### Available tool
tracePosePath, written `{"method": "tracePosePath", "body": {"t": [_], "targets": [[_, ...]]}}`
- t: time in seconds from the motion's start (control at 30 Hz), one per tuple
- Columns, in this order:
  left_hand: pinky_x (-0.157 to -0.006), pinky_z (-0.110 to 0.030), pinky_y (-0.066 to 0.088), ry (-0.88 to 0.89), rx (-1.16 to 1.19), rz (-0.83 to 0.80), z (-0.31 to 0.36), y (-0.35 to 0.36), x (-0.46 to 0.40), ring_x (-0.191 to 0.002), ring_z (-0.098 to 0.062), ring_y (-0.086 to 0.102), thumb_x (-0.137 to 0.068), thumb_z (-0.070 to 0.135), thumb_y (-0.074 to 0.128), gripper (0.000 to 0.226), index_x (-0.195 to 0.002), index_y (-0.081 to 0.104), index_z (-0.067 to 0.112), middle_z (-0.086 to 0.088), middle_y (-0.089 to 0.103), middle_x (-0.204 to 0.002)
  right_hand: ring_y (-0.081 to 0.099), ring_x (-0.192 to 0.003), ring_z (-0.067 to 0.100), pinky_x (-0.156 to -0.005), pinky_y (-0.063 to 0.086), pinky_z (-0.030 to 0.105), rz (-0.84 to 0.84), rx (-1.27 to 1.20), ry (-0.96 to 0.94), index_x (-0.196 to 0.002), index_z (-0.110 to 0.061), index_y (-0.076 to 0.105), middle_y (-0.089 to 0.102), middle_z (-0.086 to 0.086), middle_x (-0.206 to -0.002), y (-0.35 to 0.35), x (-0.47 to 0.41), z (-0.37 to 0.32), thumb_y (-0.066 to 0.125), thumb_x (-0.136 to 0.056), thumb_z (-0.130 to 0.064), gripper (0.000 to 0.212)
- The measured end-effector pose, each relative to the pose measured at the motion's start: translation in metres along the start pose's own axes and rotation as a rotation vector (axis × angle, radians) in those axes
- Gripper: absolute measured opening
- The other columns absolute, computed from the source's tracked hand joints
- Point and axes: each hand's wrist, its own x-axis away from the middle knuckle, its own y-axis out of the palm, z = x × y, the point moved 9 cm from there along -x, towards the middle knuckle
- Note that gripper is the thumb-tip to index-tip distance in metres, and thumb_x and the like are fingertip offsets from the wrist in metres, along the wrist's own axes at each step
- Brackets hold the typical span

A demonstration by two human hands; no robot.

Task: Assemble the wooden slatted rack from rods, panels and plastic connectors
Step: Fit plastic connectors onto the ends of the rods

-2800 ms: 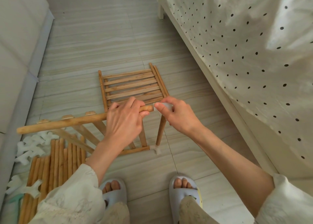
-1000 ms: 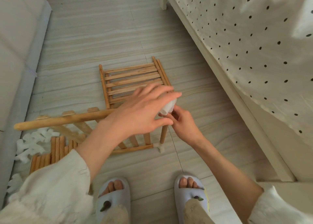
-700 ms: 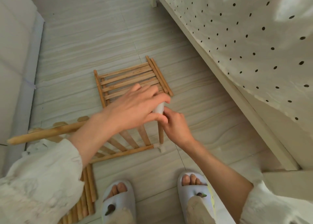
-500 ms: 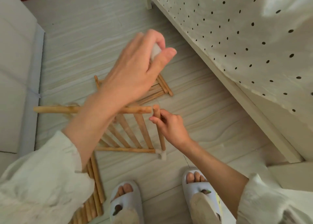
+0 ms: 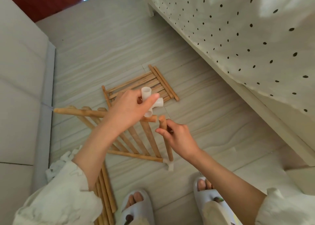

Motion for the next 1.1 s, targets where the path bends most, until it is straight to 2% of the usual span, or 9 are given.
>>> {"method": "tracePosePath", "body": {"t": [0.17, 0.23, 0.33, 0.43, 0.6, 0.73, 0.9, 1.03, 1.1], "targets": [[-0.041, -0.008, 0.034, -0.088, 0.094, 0.034, -0.003, 0.011, 0.003, -0.042, 0.007, 0.051, -0.096, 0.043, 0.044, 0.037, -0.069, 0.05, 0.018, 0.007, 0.051, -0.055, 0.046, -0.051, 0.004, -0.053, 0.034, 0.013, 0.009, -0.005, -0.027, -0.076, -0.019, 0.049, 0.044, -0.014, -0.056, 0.001, 0.001, -0.002, 0.062, -0.089, -0.031, 0.022], [-0.038, -0.006, 0.035, -0.098, 0.228, 0.028, -0.001, 0.011, 0.004, -0.042, 0.01, 0.053, -0.095, 0.037, 0.05, 0.024, -0.086, 0.052, 0.015, 0.005, 0.056, -0.066, 0.045, -0.052, 0.005, -0.054, 0.035, 0.016, 0.0, -0.011, -0.02, -0.078, -0.013, 0.054, 0.045, -0.013, -0.057, 0.003, 0.004, -0.001, 0.063, -0.089, -0.033, 0.024], [-0.037, -0.006, 0.035, -0.051, 0.279, -0.012, 0.004, 0.012, 0.003, -0.041, 0.009, 0.052, -0.094, 0.034, 0.053, 0.024, -0.084, 0.054, 0.013, 0.004, 0.052, -0.064, 0.045, -0.053, 0.004, -0.055, 0.037, 0.02, -0.007, -0.023, -0.016, -0.078, -0.011, 0.056, 0.045, -0.014, -0.057, 0.004, 0.006, -0.002, 0.064, -0.088, -0.033, 0.025], [-0.046, -0.009, 0.042, -0.03, 0.321, -0.083, 0.005, 0.021, 0.003, -0.053, 0.003, 0.061, -0.092, 0.039, 0.053, 0.024, -0.085, 0.059, 0.017, 0.0, 0.063, -0.072, 0.043, -0.052, 0.009, -0.057, 0.039, 0.026, -0.017, -0.029, -0.009, -0.077, -0.012, 0.054, 0.046, -0.011, -0.058, 0.003, 0.005, -0.003, 0.063, -0.088, -0.033, 0.026], [-0.081, -0.04, 0.055, -0.068, 0.463, -0.13, -0.001, 0.032, -0.002, -0.096, -0.021, 0.066, -0.088, 0.035, 0.062, 0.01, -0.089, 0.066, 0.026, -0.005, 0.069, -0.098, 0.046, -0.056, 0.016, -0.056, 0.04, 0.026, -0.021, -0.057, 0.004, -0.074, -0.01, 0.052, 0.053, 0.003, -0.061, 0.0, 0.005, -0.003, 0.062, -0.089, -0.031, 0.028], [-0.074, -0.037, 0.058, -0.05, 0.522, -0.135, -0.002, 0.036, -0.002, -0.086, -0.022, 0.069, -0.086, 0.019, 0.066, 0.01, -0.085, 0.065, 0.029, -0.008, 0.07, -0.092, 0.045, -0.055, 0.018, -0.056, 0.04, 0.029, -0.037, -0.057, 0.025, -0.077, -0.004, 0.054, 0.052, 0.006, -0.061, 0.0, 0.006, -0.001, 0.062, -0.089, -0.031, 0.031], [-0.08, -0.022, 0.049, 0.009, 0.429, -0.05, -0.009, 0.032, 0.004, -0.086, -0.002, 0.064, -0.088, 0.024, 0.063, 0.014, -0.087, 0.063, 0.038, 0.012, 0.068, -0.091, 0.049, -0.057, 0.017, -0.06, 0.045, 0.035, -0.061, -0.044, 0.027, -0.079, -0.006, 0.054, 0.055, 0.005, -0.064, 0.0, 0.005, -0.003, 0.061, -0.09, -0.032, 0.028], [-0.076, -0.012, 0.044, -0.009, 0.466, 0.026, -0.014, 0.032, 0.015, -0.075, 0.01, 0.061, -0.085, 0.029, 0.065, 0.013, -0.082, 0.063, 0.042, 0.014, 0.066, -0.087, 0.062, -0.08, 0.018, -0.077, 0.052, 0.037, -0.115, -0.034, 0.057, -0.091, -0.007, 0.057, 0.065, 0.005, -0.085, 0.0, 0.005, -0.004, 0.06, -0.09, -0.031, 0.025], [-0.082, -0.023, 0.048, -0.01, 0.473, 0.058, -0.019, 0.034, 0.016, -0.076, 0.0, 0.064, -0.083, 0.033, 0.066, 0.014, -0.079, 0.064, 0.045, 0.012, 0.069, -0.081, 0.061, -0.092, 0.011, -0.087, 0.051, 0.034, -0.143, -0.095, 0.092, -0.106, -0.014, 0.057, 0.064, -0.004, -0.094, -0.003, 0.006, -0.01, 0.063, -0.089, -0.028, 0.023]]}}
